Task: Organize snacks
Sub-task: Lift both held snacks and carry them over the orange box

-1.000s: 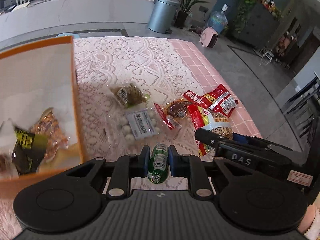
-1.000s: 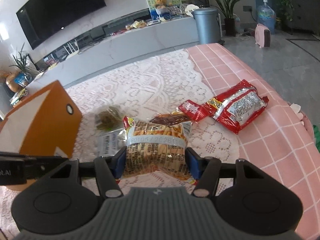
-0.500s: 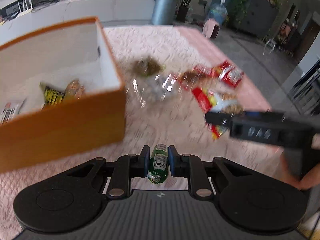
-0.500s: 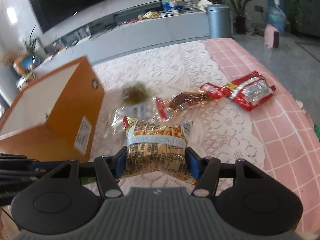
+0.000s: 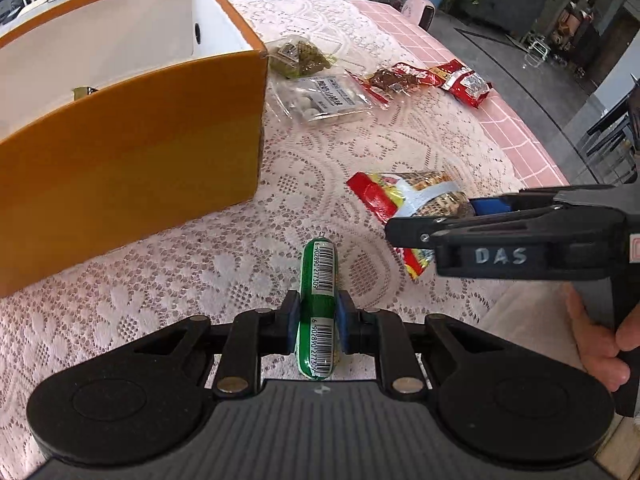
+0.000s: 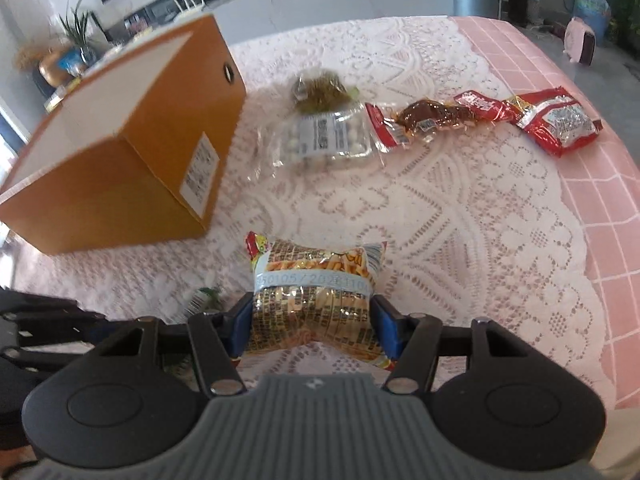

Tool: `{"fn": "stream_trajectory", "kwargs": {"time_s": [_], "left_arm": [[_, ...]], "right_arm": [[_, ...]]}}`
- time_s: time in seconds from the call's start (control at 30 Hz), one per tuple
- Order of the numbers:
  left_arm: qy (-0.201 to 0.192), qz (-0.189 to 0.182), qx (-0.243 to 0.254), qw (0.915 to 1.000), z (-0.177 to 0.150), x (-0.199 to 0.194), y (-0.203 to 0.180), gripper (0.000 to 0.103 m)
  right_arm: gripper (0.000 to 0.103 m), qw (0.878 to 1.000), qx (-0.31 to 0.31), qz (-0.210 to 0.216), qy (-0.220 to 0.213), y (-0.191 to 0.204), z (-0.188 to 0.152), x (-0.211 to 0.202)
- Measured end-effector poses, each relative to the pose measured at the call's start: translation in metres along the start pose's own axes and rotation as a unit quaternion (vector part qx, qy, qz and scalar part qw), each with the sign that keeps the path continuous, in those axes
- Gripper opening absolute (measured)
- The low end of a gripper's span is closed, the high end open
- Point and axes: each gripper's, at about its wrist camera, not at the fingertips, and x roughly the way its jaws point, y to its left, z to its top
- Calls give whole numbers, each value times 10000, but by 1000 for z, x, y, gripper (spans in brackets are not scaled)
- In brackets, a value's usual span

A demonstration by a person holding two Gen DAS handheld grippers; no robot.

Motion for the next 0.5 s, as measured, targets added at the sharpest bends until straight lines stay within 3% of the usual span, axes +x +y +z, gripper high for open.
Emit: {"fn": "stream_trajectory", "kwargs": {"time_s": [0.17,0.3,0.37,0.5], "left_arm": [[215,87,165,9996,-3,13,-4,34],[173,120,203,9996,-3,14,-4,34],[154,101,159,9997,-2,15,-3,25],[87,43,68,9999,-4,13,0,25]], "right_arm": [[60,9990,-385,-224,-77,11,-3,1],[60,9989,-394,-239,-87,10,-1,2],[60,9989,-397,-248,-86,10,0,2],[60,9985,-464,-286,-95,13,-1,2]]}}
